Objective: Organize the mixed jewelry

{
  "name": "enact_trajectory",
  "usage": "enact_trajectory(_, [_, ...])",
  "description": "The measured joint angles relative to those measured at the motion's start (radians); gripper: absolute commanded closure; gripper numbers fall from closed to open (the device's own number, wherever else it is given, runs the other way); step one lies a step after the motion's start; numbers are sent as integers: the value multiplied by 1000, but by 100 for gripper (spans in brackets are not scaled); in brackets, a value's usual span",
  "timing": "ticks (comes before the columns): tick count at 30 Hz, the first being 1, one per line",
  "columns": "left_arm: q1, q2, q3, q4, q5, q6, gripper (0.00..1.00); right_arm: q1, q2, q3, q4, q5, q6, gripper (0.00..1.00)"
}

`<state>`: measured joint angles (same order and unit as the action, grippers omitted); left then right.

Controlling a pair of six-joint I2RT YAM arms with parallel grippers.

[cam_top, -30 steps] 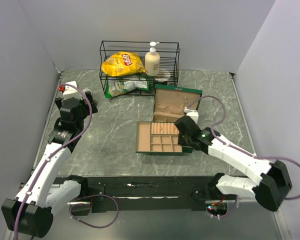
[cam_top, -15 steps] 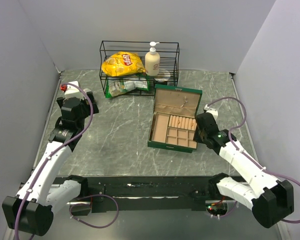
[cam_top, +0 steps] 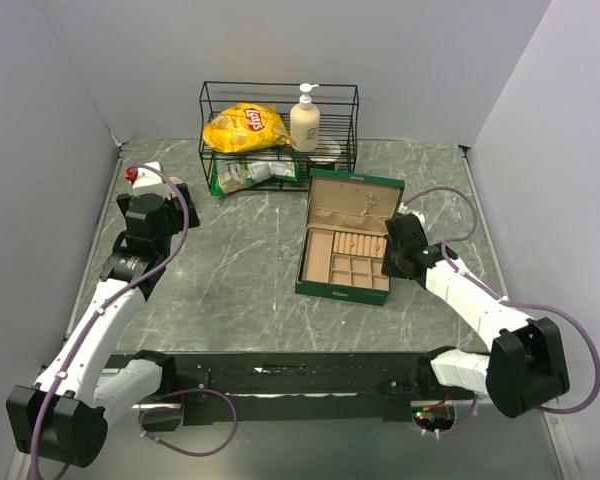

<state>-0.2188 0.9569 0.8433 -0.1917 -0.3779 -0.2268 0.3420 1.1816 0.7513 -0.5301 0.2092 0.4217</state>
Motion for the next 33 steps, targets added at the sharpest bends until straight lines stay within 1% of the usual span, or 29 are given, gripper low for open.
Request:
enact_trajectory(11, [0,32,0,-3,18,1,4,-2,103,68,11,-19,-5,100])
enact_trajectory(33, [0,42,0,-10,26,1,4,-21,83,66,-2,-20,-1,100])
